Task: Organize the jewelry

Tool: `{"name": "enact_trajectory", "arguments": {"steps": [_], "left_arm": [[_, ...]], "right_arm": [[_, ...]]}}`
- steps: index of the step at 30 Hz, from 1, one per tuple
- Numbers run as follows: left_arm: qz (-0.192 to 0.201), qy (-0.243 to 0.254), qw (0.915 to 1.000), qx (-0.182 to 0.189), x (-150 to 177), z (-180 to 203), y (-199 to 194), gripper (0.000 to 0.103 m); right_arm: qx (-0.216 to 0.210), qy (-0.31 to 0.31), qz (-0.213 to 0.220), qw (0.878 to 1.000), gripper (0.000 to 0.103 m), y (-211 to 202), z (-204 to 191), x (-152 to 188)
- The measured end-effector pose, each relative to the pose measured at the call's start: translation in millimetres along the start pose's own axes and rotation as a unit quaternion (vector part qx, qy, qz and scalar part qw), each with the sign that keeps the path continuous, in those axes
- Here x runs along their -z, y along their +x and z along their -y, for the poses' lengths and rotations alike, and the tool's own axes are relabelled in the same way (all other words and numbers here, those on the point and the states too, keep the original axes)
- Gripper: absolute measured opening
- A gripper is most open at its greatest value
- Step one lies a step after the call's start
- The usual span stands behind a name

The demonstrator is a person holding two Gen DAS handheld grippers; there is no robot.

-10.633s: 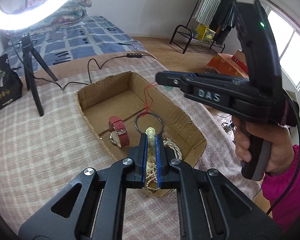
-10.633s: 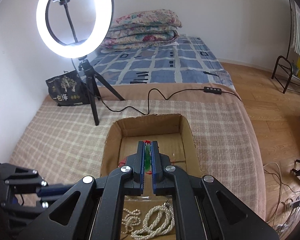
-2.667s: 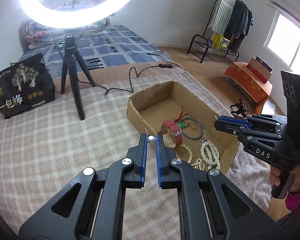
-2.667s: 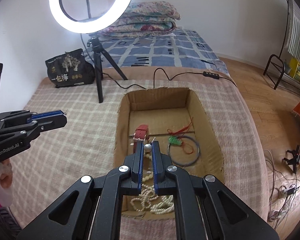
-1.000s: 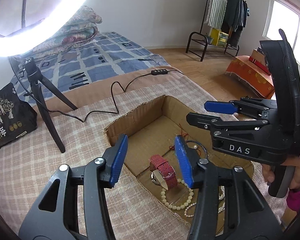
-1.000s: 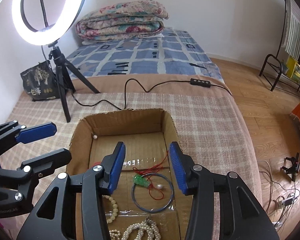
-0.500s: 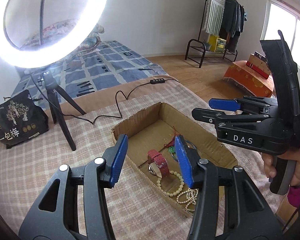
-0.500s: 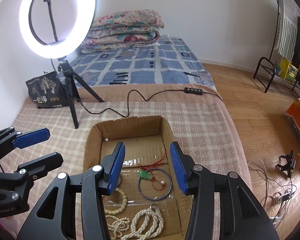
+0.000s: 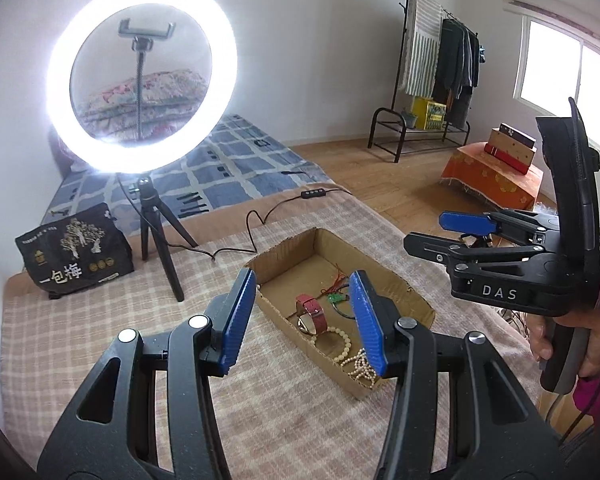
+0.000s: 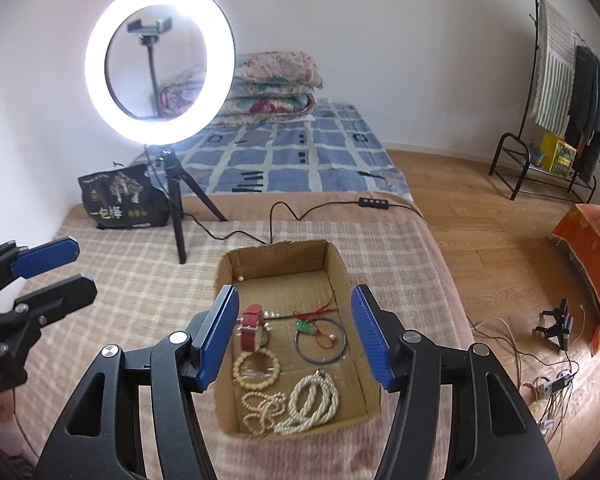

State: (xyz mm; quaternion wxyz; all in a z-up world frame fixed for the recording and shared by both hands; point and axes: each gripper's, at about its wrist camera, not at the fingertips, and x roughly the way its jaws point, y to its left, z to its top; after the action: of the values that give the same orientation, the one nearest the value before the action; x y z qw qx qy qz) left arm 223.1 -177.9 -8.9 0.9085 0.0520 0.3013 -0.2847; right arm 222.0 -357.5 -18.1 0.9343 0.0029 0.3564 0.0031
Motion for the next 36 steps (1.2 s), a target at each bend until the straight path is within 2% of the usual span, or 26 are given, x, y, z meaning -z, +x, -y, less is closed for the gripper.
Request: {"name": "enact_trajectory", "arguments": {"steps": [2, 4, 7, 13, 20, 25, 29, 36], "left_arm": [[0.007, 0.002, 1.0000, -0.003, 3, 2, -15, 0.052], [0.014, 0.004, 0.9999, -0.005, 7, 3, -29, 0.060], [0.025, 0.007, 0.9996, -0.012, 13, 5, -48, 0.066], [0.037, 0.011, 0.9991, -0.018, 29, 10, -78, 0.069], [0.043, 0.011, 0.9987, -0.024, 48, 13, -95, 0.077], [0.046, 0.003, 0.9985, -0.029, 61, 9, -100, 0.080], [0.045, -0.006, 0.9985, -0.031, 70, 7, -102, 0.087], [0.043, 0.011, 0.9982, -0.041, 76, 16, -110, 0.090]], "right_arm": [[0.002, -0.001, 0.008, 1.000, 0.061, -13, -4, 3], [0.007, -0.003, 0.017, 1.000, 0.067, -25, -8, 7], [0.012, -0.006, 0.028, 1.000, 0.068, -44, -14, 15], [0.027, -0.005, 0.039, 0.999, 0.072, -70, -22, 35], [0.049, 0.003, 0.039, 0.998, 0.074, -81, -26, 61], [0.060, 0.010, 0.038, 0.997, 0.075, -86, -27, 69], [0.075, 0.006, 0.045, 0.996, 0.075, -90, -28, 74], [0.069, 0.012, 0.057, 0.996, 0.075, -95, -32, 78]]}}
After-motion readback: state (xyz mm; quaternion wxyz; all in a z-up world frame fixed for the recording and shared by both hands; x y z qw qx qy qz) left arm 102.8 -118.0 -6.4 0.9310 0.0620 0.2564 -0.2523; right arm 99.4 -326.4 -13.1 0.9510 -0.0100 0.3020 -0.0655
